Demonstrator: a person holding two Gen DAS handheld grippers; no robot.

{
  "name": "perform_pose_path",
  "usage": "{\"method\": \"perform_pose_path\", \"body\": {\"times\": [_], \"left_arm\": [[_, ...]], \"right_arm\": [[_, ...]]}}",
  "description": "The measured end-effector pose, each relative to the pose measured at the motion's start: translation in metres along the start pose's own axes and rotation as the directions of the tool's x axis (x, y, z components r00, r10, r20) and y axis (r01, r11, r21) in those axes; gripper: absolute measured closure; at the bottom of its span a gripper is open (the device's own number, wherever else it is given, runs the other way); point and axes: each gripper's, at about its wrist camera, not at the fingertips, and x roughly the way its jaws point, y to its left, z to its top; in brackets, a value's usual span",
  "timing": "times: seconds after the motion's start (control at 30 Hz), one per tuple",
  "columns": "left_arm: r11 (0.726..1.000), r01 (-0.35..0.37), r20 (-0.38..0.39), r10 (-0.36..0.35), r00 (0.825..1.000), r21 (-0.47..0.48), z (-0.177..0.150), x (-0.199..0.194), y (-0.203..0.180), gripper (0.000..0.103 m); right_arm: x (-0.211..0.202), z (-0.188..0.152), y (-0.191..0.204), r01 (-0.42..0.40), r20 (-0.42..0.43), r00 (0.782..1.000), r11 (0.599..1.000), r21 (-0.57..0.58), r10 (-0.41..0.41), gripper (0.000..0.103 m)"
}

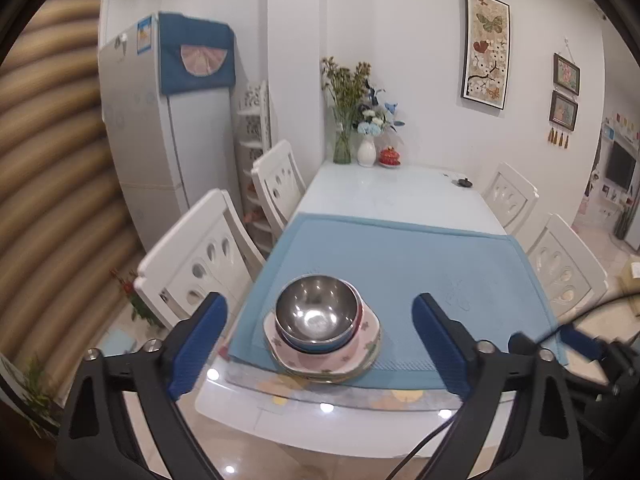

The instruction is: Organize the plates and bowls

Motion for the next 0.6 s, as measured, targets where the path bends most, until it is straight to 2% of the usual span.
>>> {"method": "perform_pose_path", "body": {"times": [0.03,0.1,0.17,0.3,0.6], "left_arm": [[1.000,-0.011,0.007,0.011,1.000,0.012,0.000,-0.001,-0.002,0.000],[0.997,-0.049,0.035,0.047,0.998,0.062,0.005,0.003,-0.007,0.000],[0.994,-0.057,0.050,0.053,0.997,0.097,0.010,0.012,-0.011,0.000],[0.990,-0.014,-0.016,0.017,1.000,0.139,0.024,0.043,-0.014,0.000],[0.989,0.014,-0.040,-0.008,0.999,0.149,0.040,0.098,0.000,0.000]], "right_arm": [[0.000,0.002,0.001,0.037,0.005,0.999,0.999,0.011,-0.037,0.020],[0.006,0.006,0.006,0.108,-0.001,0.994,0.994,0.004,-0.108,0.020],[0.012,0.010,0.013,0.112,-0.019,0.993,0.994,-0.009,-0.112,0.020],[0.030,0.021,0.028,0.146,-0.052,0.988,0.989,-0.019,-0.147,0.020],[0.086,0.054,0.038,0.185,-0.108,0.978,0.983,0.024,-0.181,0.020]]}}
